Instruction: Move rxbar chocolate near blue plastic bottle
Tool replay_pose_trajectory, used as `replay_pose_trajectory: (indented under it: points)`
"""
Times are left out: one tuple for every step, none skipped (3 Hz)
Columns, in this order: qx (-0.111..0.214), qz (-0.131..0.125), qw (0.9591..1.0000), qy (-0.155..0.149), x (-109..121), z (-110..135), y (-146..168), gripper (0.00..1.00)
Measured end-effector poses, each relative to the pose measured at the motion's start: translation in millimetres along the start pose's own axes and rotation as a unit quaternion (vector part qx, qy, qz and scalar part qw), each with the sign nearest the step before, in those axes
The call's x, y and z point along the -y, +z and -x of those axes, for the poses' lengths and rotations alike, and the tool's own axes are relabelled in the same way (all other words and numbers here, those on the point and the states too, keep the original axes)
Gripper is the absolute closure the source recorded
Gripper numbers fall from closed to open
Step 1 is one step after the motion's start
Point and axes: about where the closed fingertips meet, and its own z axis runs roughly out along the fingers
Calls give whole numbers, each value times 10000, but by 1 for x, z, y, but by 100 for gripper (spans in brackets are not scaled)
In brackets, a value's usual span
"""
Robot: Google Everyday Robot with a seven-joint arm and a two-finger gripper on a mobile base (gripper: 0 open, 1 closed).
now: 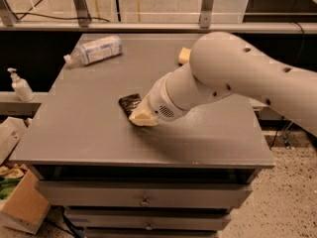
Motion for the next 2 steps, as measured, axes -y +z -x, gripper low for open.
replay_pose_trajectory:
  points:
    - [-1,-64,10000,-33,2,5,-4,100]
    - [12,-151,9999,-74,8,10,-10,100]
